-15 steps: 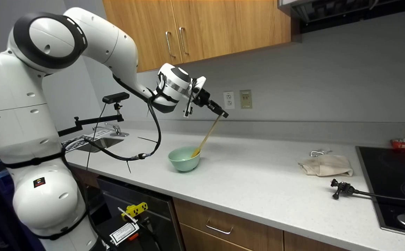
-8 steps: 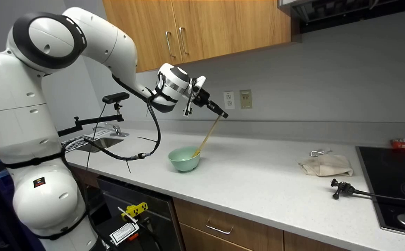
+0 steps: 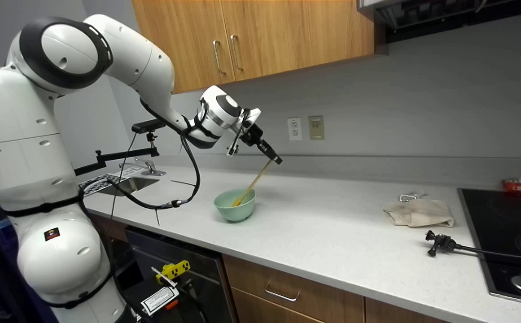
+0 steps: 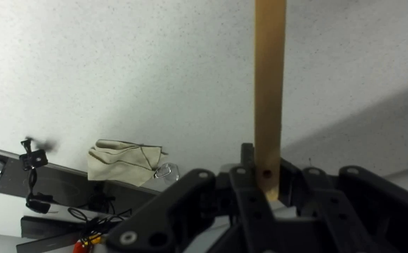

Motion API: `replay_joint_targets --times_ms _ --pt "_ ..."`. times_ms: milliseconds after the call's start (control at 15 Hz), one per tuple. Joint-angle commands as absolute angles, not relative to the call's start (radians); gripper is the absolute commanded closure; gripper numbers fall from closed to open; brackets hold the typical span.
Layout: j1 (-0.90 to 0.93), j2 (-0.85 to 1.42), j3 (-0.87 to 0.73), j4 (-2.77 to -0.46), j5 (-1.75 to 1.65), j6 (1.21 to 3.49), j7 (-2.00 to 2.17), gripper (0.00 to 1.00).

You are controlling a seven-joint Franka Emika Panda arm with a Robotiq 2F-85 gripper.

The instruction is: Use the wooden spoon to mix in the bowl

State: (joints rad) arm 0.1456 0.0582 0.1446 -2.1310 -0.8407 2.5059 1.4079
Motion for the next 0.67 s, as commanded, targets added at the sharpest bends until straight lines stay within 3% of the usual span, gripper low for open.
replay_joint_targets --times_ms 0,600 --pt "0.150 0.055 0.139 -2.124 -0.783 2.534 1.392 0.98" --pt "0.133 0.035 0.089 -2.081 -1.141 2.518 1.639 0.98"
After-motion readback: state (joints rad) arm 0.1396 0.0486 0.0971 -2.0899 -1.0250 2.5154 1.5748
